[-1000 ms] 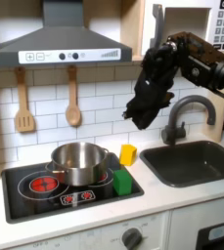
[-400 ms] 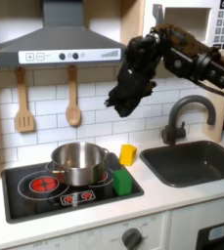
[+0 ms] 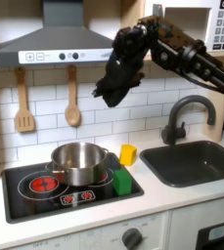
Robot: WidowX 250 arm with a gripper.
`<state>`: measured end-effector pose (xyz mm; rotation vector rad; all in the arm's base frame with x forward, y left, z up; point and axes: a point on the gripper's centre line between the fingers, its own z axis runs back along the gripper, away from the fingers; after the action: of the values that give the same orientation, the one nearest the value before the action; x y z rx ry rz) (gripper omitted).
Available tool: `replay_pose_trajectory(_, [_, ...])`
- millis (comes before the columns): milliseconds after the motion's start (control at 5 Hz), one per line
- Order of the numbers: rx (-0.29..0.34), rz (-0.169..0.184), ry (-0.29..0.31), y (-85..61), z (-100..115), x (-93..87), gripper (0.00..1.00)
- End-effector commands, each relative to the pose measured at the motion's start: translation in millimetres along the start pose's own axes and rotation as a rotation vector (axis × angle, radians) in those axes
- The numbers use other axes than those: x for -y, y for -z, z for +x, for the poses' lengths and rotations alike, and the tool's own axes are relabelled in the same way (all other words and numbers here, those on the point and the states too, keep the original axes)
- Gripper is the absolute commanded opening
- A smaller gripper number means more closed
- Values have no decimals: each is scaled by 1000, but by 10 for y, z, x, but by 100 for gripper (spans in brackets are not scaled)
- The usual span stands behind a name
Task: Push button
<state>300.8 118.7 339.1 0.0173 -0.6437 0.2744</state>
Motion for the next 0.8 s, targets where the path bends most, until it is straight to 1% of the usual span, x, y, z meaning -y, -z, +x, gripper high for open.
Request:
replay_pose_trajectory(0, [51, 1, -3, -26, 253, -36, 0])
replay_pose_trajectory(200, [93, 7, -12, -26, 359, -69, 0])
replay_pose_trajectory(400, [119, 11, -19, -3, 458, -115, 0])
replay_pose_trajectory(600, [145, 6, -15, 15, 524, -113, 0])
